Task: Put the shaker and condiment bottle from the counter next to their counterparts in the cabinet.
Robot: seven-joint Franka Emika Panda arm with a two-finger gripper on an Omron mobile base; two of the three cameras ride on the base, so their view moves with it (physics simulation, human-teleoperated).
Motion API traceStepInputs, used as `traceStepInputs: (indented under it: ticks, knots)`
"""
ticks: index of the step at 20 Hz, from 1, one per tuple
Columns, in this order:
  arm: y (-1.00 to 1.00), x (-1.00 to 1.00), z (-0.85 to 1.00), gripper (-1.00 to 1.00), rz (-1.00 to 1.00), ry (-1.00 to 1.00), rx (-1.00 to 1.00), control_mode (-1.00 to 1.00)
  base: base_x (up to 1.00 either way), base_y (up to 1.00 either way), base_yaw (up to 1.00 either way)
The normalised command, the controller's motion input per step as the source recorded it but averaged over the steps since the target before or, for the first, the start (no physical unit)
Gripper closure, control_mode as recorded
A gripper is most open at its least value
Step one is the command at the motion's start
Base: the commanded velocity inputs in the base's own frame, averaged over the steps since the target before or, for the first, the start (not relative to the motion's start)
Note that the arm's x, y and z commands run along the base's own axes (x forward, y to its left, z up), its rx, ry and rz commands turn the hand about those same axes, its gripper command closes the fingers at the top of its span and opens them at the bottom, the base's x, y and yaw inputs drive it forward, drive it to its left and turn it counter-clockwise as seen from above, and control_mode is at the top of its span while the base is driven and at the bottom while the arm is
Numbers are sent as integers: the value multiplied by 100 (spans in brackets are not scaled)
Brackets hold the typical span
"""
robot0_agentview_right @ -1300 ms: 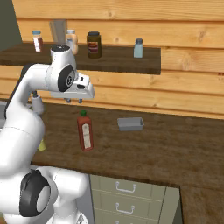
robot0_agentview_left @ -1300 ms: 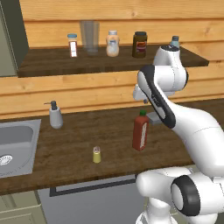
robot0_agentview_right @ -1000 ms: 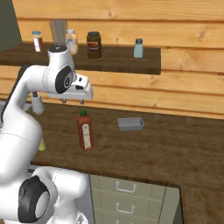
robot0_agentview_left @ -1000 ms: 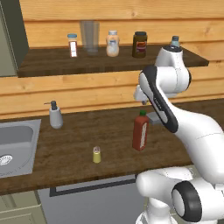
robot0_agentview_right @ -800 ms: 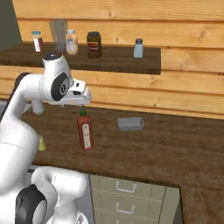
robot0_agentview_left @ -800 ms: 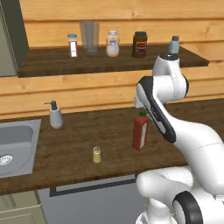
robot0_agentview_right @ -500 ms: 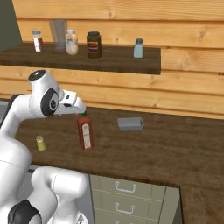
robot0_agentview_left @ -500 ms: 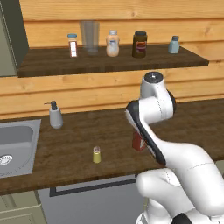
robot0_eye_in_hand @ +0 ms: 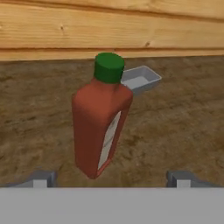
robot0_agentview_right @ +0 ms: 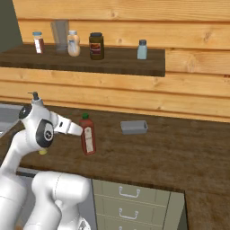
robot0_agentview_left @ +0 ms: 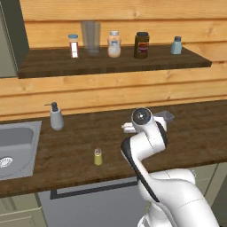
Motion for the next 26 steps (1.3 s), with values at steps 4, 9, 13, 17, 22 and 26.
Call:
traceStepInputs:
  ticks: [4, 9, 13, 17, 22, 26]
  knots:
    - [19, 0, -27, -100, -23, -13, 0, -100, 0, 0, 0]
    - [2, 0, -20, -100, -4, -8, 0, -100, 0, 0, 0]
    - [0, 1, -11, -100, -3, -2, 0, -100, 0, 0, 0]
    - [0, 1, -3, -100, -2, 0, 0, -100, 0, 0, 0]
    - [0, 3, -1, -100, -2, 0, 0, -100, 0, 0, 0]
    - [0, 13, -1, -100, -2, 0, 0, -100, 0, 0, 0]
